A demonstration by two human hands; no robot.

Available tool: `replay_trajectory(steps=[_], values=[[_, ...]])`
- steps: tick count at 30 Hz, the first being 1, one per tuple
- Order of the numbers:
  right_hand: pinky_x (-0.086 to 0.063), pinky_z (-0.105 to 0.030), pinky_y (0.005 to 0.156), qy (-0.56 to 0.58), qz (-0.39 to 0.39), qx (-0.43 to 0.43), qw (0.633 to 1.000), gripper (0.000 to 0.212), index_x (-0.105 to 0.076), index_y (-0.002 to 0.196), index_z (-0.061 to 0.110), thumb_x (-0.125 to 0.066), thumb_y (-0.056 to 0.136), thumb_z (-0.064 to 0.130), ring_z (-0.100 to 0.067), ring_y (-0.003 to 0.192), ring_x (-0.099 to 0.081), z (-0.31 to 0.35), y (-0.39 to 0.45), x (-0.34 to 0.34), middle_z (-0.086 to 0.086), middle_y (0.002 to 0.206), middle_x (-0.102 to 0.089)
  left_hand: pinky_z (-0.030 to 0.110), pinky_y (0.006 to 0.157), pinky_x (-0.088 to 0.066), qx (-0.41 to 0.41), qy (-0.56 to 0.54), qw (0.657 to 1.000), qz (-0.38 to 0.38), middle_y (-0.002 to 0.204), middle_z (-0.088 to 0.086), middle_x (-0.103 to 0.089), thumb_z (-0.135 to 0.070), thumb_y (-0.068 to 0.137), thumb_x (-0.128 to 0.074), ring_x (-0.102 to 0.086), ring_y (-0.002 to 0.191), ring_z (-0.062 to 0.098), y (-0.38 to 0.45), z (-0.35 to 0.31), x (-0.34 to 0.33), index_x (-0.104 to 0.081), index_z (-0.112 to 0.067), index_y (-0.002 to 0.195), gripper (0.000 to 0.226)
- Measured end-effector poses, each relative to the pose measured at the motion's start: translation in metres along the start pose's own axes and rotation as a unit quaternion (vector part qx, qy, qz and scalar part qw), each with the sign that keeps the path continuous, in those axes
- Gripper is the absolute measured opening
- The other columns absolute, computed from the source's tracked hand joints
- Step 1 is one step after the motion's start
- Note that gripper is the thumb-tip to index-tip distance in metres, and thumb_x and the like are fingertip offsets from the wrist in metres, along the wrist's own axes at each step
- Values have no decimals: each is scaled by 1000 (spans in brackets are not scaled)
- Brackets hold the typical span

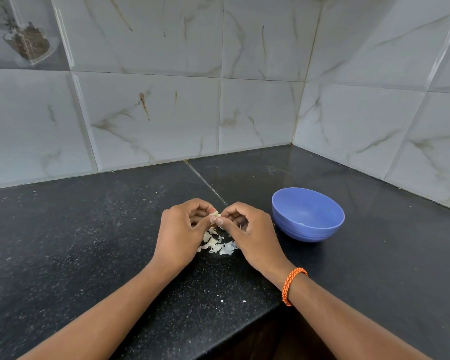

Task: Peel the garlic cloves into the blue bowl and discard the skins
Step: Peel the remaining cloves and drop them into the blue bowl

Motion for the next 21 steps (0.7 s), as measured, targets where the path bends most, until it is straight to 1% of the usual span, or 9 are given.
replay_trajectory(steps=[4,7,11,15,21], values=[[-61,-39,81,30,3,-1,1000,8,-78,97,22,-79,97,30,-17,89,-73,-2,1,2,7,90,-76,35,88,-66,-8,-8,1000,-1,89,-15,-80,-16,93,-84,-78,87,3,-1,-3,0,-81,-25,94,10],[-61,-40,82,34,2,3,999,7,-78,97,21,-78,98,28,-18,90,-73,-1,0,3,6,90,-77,36,88,-66,-6,-13,1000,-1,88,-15,-80,-15,94,-83,-78,86,3,-2,-4,-1,-81,-24,94,10],[-61,-35,79,25,-5,9,1000,7,-79,97,21,-79,98,28,-16,88,-74,-1,0,2,8,90,-77,39,86,-67,-4,-24,1000,-3,87,-12,-81,-15,94,-83,-79,85,6,-2,-4,0,-81,-23,94,9],[-58,-25,75,12,-17,23,1000,3,-79,96,21,-79,97,23,-16,88,-73,1,-1,3,10,89,-76,41,85,-67,1,-28,1000,-5,86,-11,-81,-12,94,-83,-80,83,8,-2,-3,-1,-80,-26,92,14],[-58,-23,72,-3,-27,36,999,5,-80,98,20,-81,95,24,-15,86,-73,2,-1,2,10,91,-76,44,86,-67,10,-46,999,2,87,-7,-81,-11,95,-81,-81,84,12,-1,-1,-2,-81,-22,94,10]])
Point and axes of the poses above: each hand's wrist, its own y-axis towards the middle knuckle, its own x-axis out of the back of the hand, z = x × y, the point moved 3 cm from there along y, towards the middle knuckle
